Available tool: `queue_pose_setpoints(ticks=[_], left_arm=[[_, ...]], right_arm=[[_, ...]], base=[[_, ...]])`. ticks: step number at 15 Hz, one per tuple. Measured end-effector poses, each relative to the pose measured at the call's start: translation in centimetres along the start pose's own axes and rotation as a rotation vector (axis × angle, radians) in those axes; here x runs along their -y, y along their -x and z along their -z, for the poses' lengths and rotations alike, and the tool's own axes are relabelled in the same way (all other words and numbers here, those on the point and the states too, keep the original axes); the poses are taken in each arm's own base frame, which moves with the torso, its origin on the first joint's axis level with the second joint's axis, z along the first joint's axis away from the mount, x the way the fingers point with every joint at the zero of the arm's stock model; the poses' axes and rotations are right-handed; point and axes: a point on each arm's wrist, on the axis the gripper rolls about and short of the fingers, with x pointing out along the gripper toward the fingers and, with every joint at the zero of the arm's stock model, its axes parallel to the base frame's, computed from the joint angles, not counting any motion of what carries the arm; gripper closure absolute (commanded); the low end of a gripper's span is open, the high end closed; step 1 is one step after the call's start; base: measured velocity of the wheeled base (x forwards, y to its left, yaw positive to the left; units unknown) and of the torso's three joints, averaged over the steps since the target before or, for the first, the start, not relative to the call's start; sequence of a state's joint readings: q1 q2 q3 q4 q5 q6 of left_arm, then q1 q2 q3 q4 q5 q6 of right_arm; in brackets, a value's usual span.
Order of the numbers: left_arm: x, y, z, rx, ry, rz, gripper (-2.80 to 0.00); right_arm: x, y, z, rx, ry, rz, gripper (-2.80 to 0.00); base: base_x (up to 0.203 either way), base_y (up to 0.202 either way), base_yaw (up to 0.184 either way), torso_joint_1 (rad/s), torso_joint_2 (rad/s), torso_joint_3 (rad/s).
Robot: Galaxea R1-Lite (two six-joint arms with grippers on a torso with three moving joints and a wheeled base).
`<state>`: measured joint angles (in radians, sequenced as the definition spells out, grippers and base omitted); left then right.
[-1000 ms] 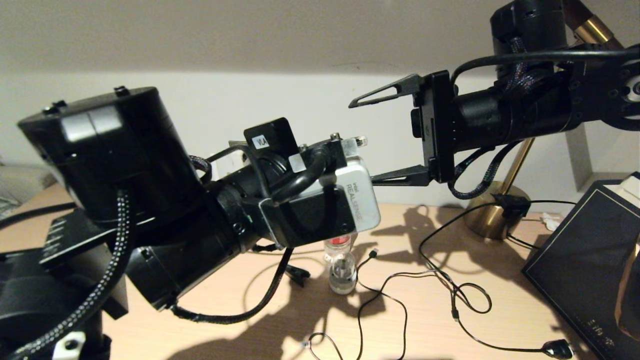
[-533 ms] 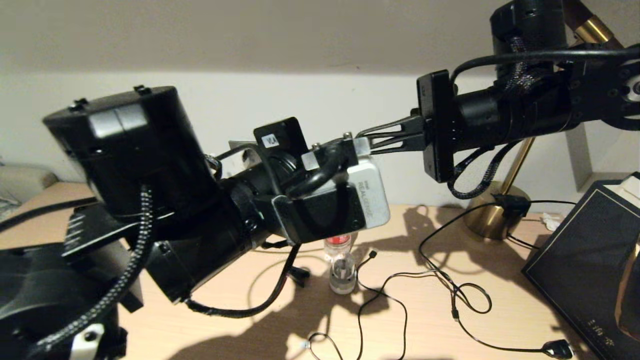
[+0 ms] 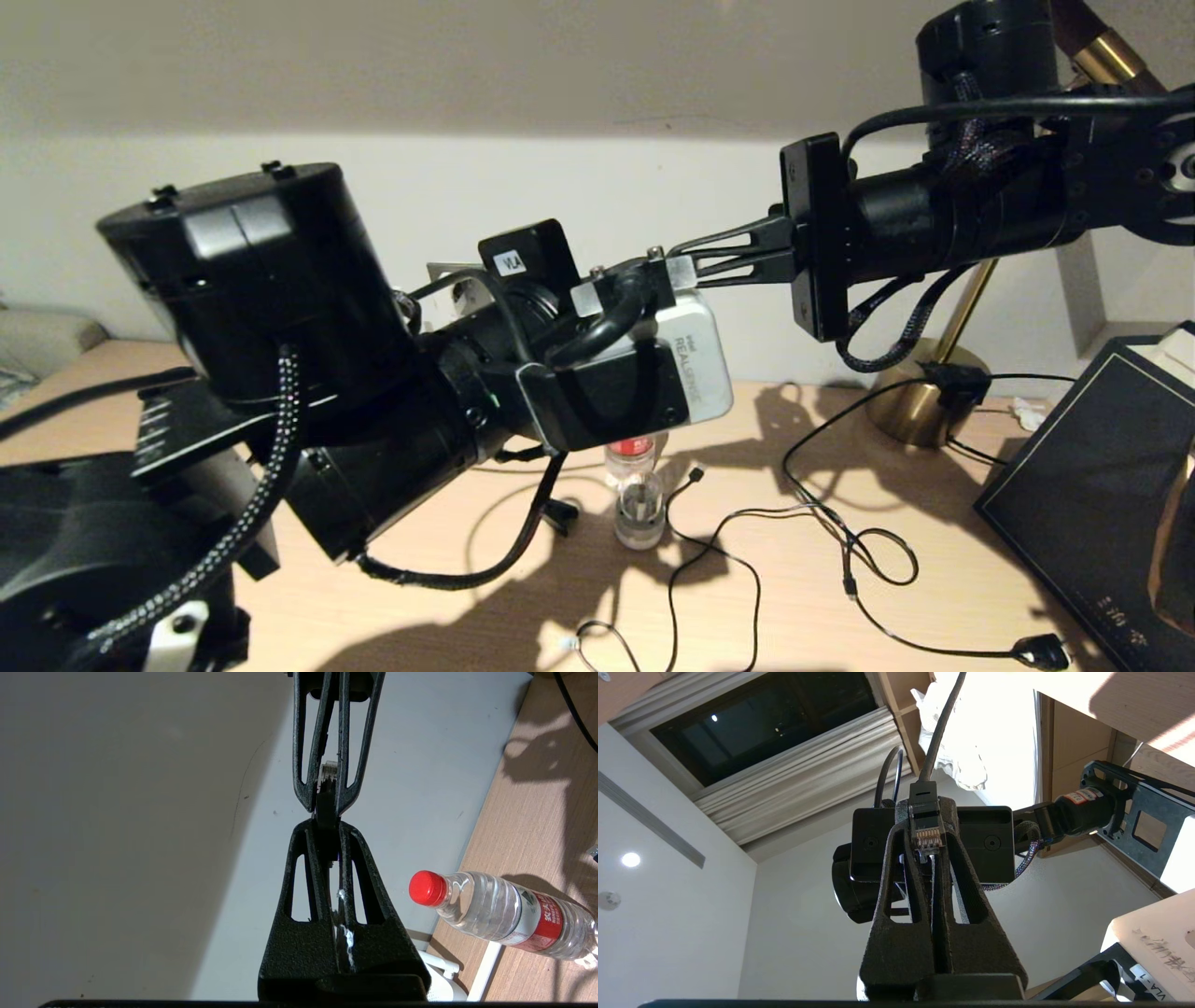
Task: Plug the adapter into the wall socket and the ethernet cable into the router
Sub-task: Hand it to the other hand
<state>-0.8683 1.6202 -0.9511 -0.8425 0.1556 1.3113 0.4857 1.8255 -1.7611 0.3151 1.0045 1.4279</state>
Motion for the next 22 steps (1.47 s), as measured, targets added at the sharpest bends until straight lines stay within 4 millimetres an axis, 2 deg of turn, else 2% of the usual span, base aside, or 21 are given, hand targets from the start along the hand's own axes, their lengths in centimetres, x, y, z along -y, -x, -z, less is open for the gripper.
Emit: queue_pose_setpoints(ticks=[12,13,22], left_arm=[[-0.04,0.05,-0.05,0.004,0.019,-0.004,0.0],[-0.05,0.05,-0.04,0.004,0.018,-0.004,0.0],[-0.16,0.29,-0.09,0.02,0.018,-0.005,0.0]], right_arm=[[0.13,-0.27,-0.01,-0.005,0.001,0.005,0.0],[0.13,-0.27,0.0,-0.004,0.004,0.005,-2.8],[0.05,-0.12,-0.08,0.023,-0.001,0.006,-2.8]], base=[[0.0,0.0,0.0,0.0,0.0,0.0],[0.0,0.0,0.0,0.0,0.0,0.0],[0.0,0.0,0.0,0.0,0.0,0.0]])
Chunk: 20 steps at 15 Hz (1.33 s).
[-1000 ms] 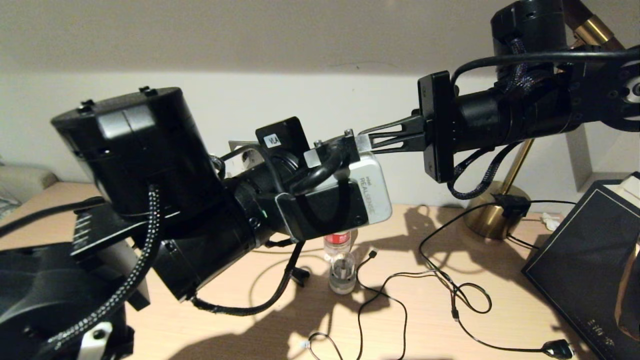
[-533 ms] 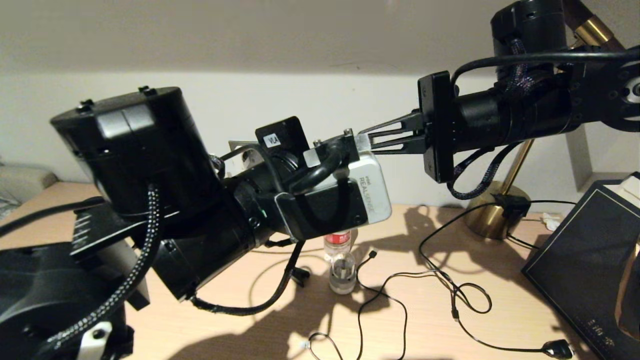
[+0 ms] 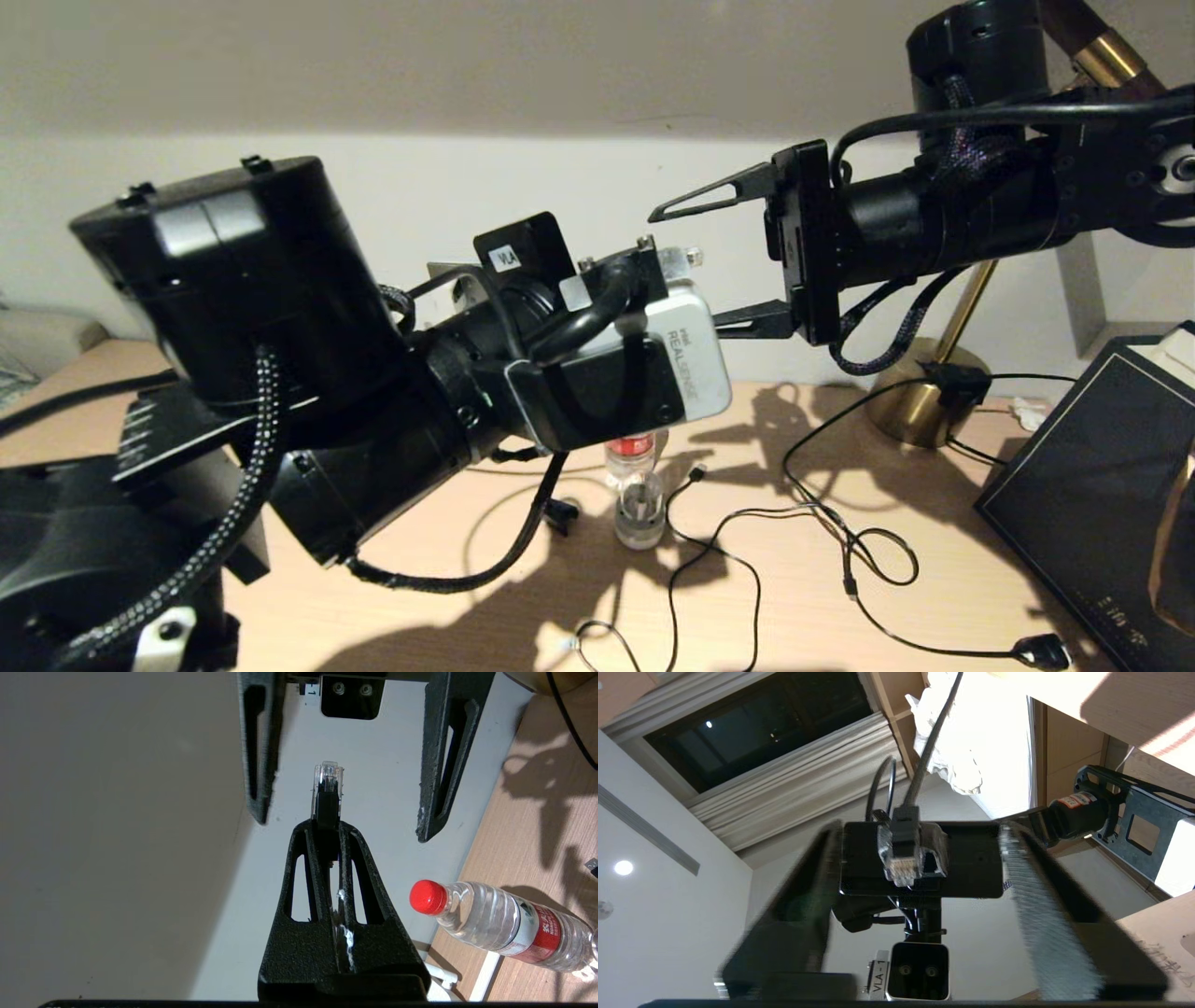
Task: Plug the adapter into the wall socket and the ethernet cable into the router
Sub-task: Hand it to the other hand
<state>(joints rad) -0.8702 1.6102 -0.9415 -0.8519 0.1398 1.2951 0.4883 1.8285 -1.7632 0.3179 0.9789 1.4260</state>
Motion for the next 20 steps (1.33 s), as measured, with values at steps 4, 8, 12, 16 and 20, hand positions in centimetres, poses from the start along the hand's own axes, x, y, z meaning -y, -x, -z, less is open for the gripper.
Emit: queue_pose_setpoints(ticks=[4,8,12,16,20], left_arm=[[0.12,0.33,0.11,-0.003,-0.002,0.007,0.0],[-0.01,0.53,0.1,-0.002,-0.001,0.004,0.0],[-0.13,0.53,0.03,0.011,0.001,-0.003,0.0],[-0.13,0.48,0.02,0.013,0.002,-0.005,0.0],[-0.07,0.4,0.03,0.012,0.002,-0.005,0.0]], right_arm=[[-0.05,0.19,-0.14,0.003,0.001,-0.004,-2.8],[-0.1,0.35,-0.23,0.006,0.002,-0.006,0.0],[-0.06,0.29,-0.32,0.006,0.002,-0.006,0.0],[0.0,0.26,-0.36,0.007,-0.002,-0.004,0.0],[0.03,0.19,-0.33,0.005,-0.003,-0.003,0.0]], base=[[0.0,0.0,0.0,0.0,0.0,0.0],[0.0,0.0,0.0,0.0,0.0,0.0],[0.0,0.0,0.0,0.0,0.0,0.0],[0.0,0.0,0.0,0.0,0.0,0.0],[0.0,0.0,0.0,0.0,0.0,0.0]])
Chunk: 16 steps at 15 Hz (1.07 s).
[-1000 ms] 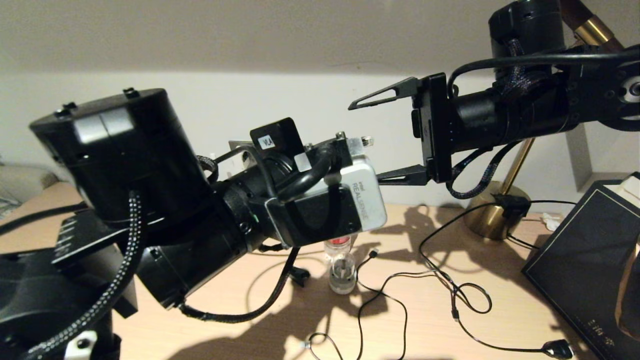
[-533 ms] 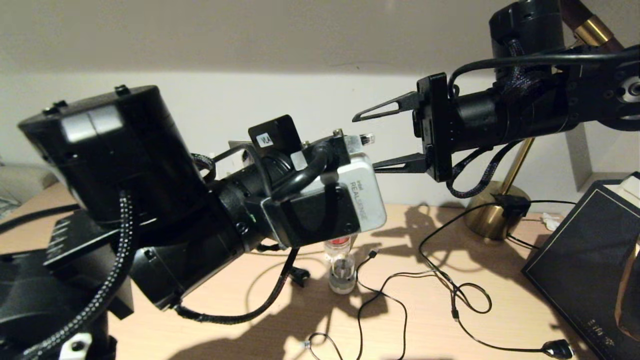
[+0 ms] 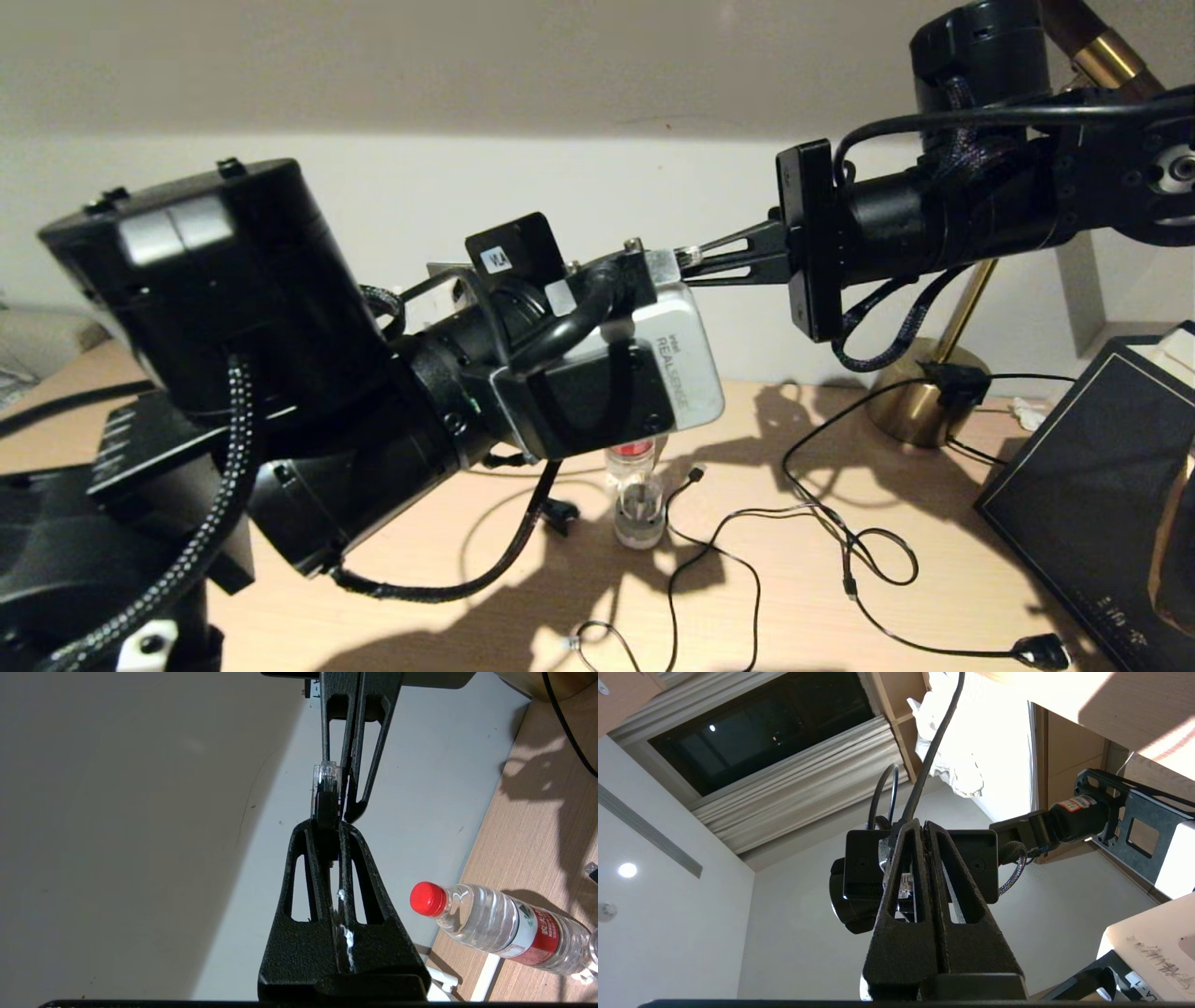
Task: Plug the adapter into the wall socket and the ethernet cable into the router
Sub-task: Hand it to the other hand
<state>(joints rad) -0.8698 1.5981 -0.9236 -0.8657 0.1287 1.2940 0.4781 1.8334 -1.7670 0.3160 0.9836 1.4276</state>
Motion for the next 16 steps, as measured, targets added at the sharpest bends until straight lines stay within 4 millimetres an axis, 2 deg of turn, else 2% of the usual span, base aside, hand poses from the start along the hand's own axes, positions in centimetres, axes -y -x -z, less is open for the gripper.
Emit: queue_pose_setpoints(ticks=[3,4,15,16], left_arm=[[0.05,-0.03,0.02,0.0,0.0,0.001,0.0],[0.06,-0.04,0.02,0.0,0.0,0.002,0.0],[0.14,-0.18,0.19,0.016,-0.002,0.01,0.0],[0.15,-0.19,0.23,0.015,-0.002,0.01,0.0]], right_arm=[[0.05,-0.01,0.0,0.001,0.008,0.001,0.0],[0.12,-0.02,-0.01,0.001,0.013,0.003,-2.8],[-0.06,0.25,0.3,0.003,-0.008,-0.001,-2.8],[-0.08,0.25,0.36,0.002,-0.007,-0.001,0.0]], base=[[0.0,0.0,0.0,0.0,0.0,0.0],[0.0,0.0,0.0,0.0,0.0,0.0],[0.0,0.0,0.0,0.0,0.0,0.0],[0.0,0.0,0.0,0.0,0.0,0.0]])
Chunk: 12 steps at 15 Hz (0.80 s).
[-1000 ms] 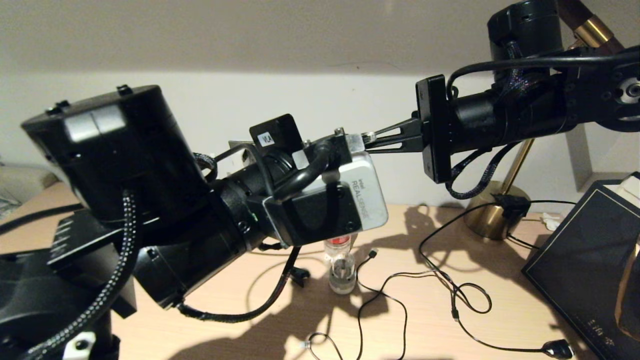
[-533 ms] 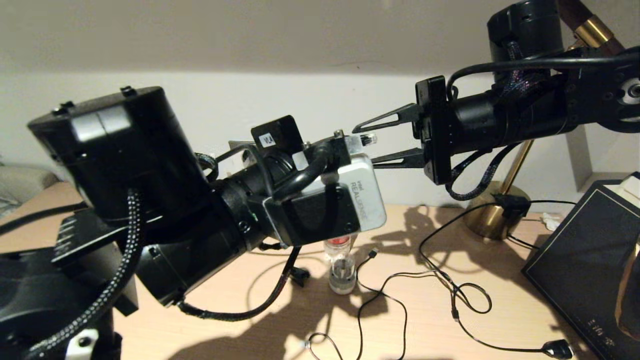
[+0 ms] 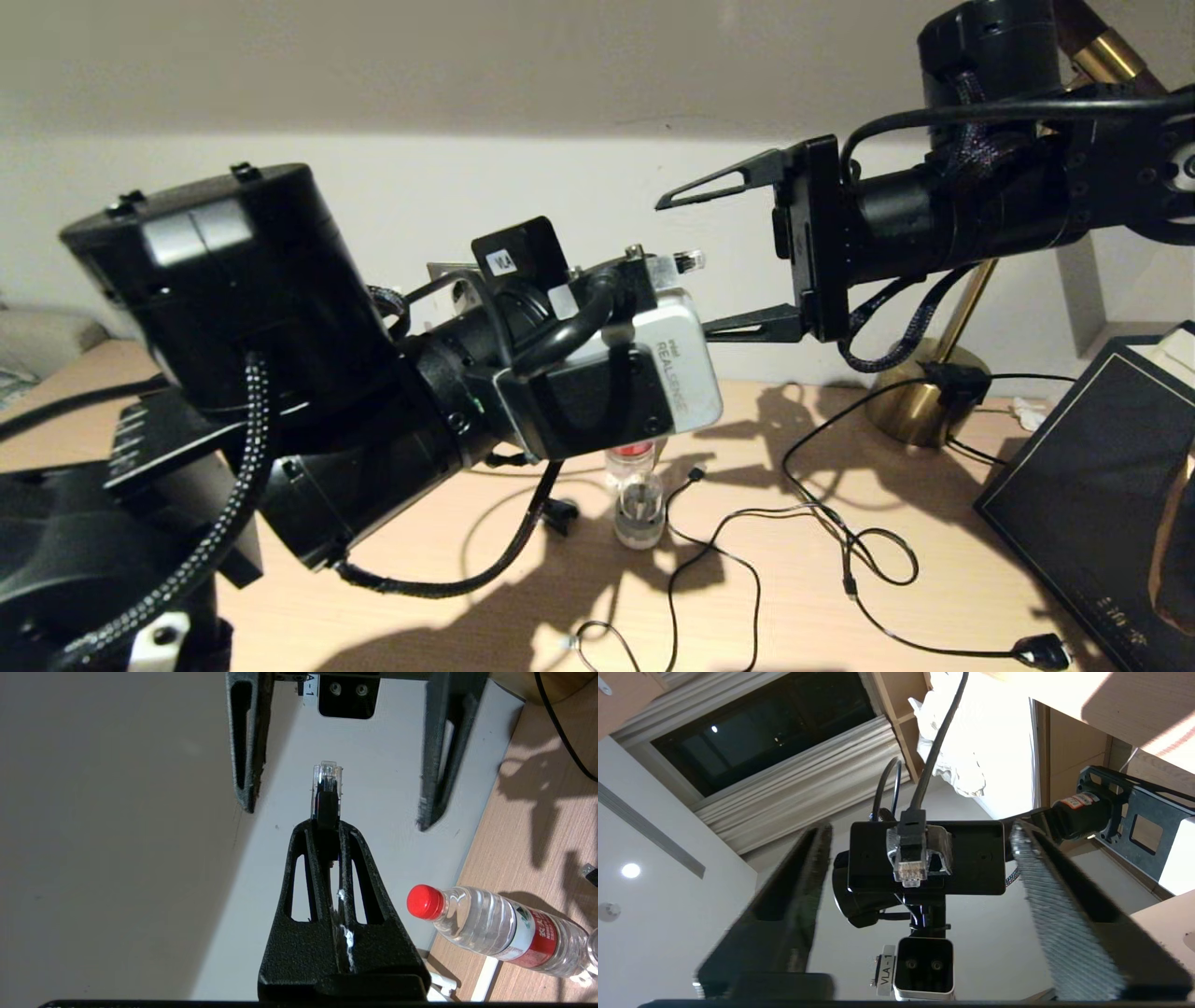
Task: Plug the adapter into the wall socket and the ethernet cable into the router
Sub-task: Hand it to the other hand
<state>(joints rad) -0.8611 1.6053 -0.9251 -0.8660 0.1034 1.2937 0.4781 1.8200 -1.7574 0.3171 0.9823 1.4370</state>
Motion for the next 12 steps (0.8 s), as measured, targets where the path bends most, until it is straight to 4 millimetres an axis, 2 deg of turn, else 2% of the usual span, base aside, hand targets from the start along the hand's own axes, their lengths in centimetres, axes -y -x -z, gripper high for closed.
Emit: queue_pose_setpoints(ticks=[12], left_arm=[[0.3,-0.35,0.06,0.006,-0.001,0.003,0.0]], right_arm=[[-0.03,-0.06,0.1,-0.004,0.003,0.0,0.0]], base=[[0.0,0.0,0.0,0.0,0.0,0.0]])
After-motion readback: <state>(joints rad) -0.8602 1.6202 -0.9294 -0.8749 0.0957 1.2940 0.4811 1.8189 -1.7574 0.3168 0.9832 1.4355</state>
